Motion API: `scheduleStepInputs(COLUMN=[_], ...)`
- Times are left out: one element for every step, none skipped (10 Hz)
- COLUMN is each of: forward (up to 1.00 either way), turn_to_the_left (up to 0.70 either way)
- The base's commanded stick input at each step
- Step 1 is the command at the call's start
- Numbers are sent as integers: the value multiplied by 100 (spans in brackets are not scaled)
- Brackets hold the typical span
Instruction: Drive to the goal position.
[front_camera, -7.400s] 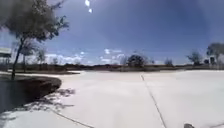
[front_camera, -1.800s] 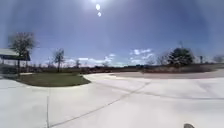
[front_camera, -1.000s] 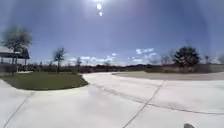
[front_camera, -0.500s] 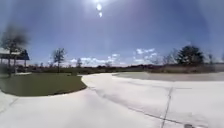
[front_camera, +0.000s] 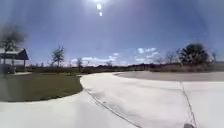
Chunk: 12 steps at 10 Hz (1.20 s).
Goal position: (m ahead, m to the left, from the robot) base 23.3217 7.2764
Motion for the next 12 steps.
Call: scheduleStepInputs(forward=[100, 100, 100, 100, 100, 100, 100, 100, 100, 100, 100, 100], turn_to_the_left=[0, 0, 0, 0, 0, 0, 2, 18, 14, 10, 7, 3])
